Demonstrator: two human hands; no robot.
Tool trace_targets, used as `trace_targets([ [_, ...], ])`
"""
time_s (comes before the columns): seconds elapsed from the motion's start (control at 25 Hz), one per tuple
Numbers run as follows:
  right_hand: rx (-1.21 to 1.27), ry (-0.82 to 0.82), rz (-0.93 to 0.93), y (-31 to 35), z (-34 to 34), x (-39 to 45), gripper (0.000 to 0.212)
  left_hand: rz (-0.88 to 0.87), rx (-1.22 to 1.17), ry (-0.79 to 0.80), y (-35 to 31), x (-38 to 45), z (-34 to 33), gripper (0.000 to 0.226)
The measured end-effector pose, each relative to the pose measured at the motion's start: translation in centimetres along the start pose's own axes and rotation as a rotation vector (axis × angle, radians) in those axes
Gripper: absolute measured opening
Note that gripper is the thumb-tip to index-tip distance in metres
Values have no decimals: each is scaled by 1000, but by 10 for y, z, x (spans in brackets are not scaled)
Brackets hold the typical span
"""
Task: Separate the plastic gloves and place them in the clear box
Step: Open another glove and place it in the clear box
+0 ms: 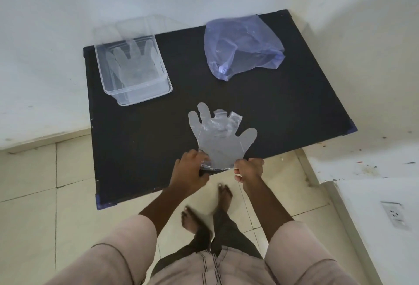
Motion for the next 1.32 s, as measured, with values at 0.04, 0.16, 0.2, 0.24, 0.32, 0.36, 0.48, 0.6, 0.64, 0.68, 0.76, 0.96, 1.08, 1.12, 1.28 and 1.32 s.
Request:
trace_targets([
  [0.04,51,49,-25,2,-1,-2,36,-39,114,29,-8,-1,-2,56],
  [0.16,171,220,-114,14,0,-20,13,-60,218,15,-24,2,-10,70],
  [0.2,202,265,-137,19,1,-26,9,-39,199,-13,-25,6,-11,66],
  [0.24,227,290,-158,24,3,-32,6,-13,174,-51,-25,9,-10,60],
  [0.32,270,340,-187,32,7,-41,6,-5,127,-195,-22,14,-5,40],
  [0.36,278,356,-184,37,10,-45,6,-17,112,-275,-21,16,1,29],
  [0.48,33,221,160,53,31,-52,34,0,2,-330,-18,27,31,16],
  [0.6,-630,-62,775,78,48,-66,99,53,-119,-268,-21,43,73,13],
  [0.64,-759,-70,873,85,45,-72,108,60,-144,-252,-24,48,87,12],
  [0.68,-840,-40,919,90,40,-79,110,64,-169,-236,-28,52,99,11],
  [0.76,-907,36,989,100,25,-92,93,65,-234,-212,-34,56,120,9],
  [0.96,-673,3,1138,116,10,-120,36,70,-315,-293,-46,52,165,9],
  [1.08,-533,92,1120,120,3,-134,29,62,-337,-331,-48,46,183,7],
  [1.12,-472,118,1099,122,2,-138,26,60,-345,-327,-48,45,187,6],
  [1.28,-349,138,1078,131,-5,-157,14,56,-413,-332,-39,33,204,9],
  [1.32,-310,164,1047,133,-7,-162,11,39,-449,-344,-35,30,209,10],
])
Point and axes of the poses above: each hand's wrist, its own x-axis towards the middle knuckle, its own z-axis out of the back of the hand, y = z × x, the point moved 3 cm from there along x, towards the middle knuckle, and after that the axes turned 15 degrees about -z, right-handed, at the moved point
